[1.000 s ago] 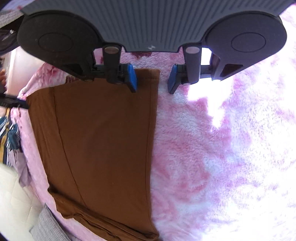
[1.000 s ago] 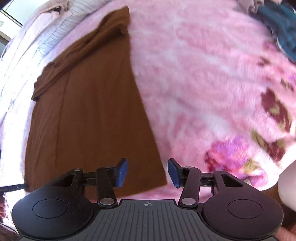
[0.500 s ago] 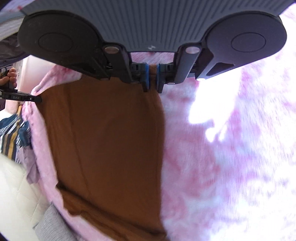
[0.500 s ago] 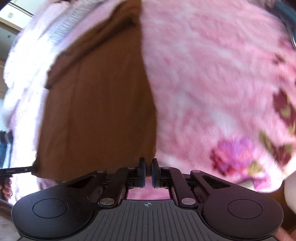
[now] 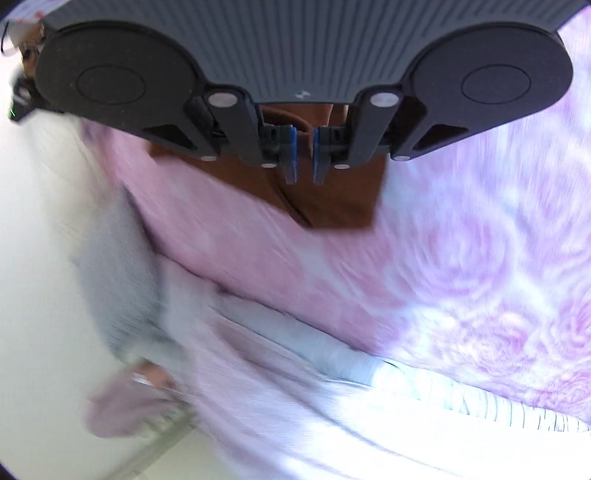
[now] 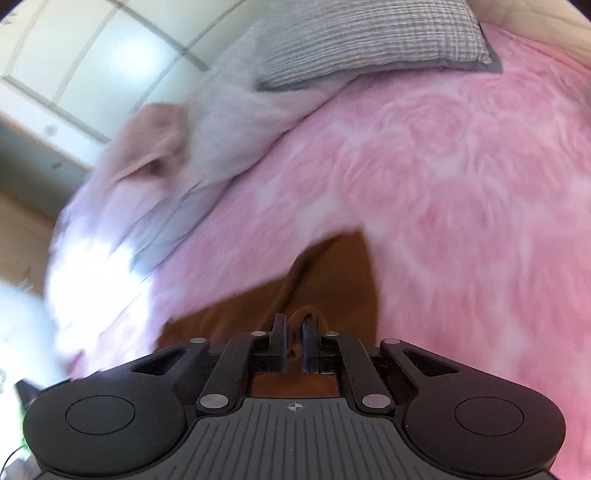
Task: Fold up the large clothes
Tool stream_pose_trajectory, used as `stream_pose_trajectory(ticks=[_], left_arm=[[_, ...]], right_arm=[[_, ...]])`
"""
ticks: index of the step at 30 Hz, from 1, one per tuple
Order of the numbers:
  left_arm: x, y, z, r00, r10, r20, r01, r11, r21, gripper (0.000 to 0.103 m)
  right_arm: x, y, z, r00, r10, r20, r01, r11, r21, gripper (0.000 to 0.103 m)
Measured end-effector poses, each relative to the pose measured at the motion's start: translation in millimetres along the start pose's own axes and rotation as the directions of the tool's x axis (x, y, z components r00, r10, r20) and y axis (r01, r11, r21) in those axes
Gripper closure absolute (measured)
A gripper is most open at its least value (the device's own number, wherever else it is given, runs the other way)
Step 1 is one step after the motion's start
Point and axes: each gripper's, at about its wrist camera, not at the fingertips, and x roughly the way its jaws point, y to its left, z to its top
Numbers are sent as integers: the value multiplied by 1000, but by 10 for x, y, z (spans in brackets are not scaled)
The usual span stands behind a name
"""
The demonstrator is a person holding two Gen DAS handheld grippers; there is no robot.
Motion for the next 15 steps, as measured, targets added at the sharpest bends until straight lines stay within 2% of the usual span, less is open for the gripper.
stream_pose_trajectory(ticks=[2, 5, 8, 12, 15], left_arm=[[288, 35, 161, 997, 73, 3, -73, 997, -20, 94], [437, 28, 182, 994, 110, -7, -110, 994, 27, 94], [488, -4, 41, 994, 92, -58, -85, 989, 122, 91], [714, -142, -145, 987, 134, -92, -104, 954, 282, 83], [874, -224, -166, 988, 140, -72, -109, 939, 326, 78]], right_arm=[[255, -78, 169, 996, -86, 21, 86, 996, -14, 73], [378, -124, 219, 992, -117, 36, 120, 988, -97, 73], [444, -114, 86, 994, -108, 19, 110, 967, -231, 73], [616, -38, -78, 993, -116, 20, 115, 925, -363, 73], [724, 15, -110, 991, -127, 50, 136, 901, -412, 73]])
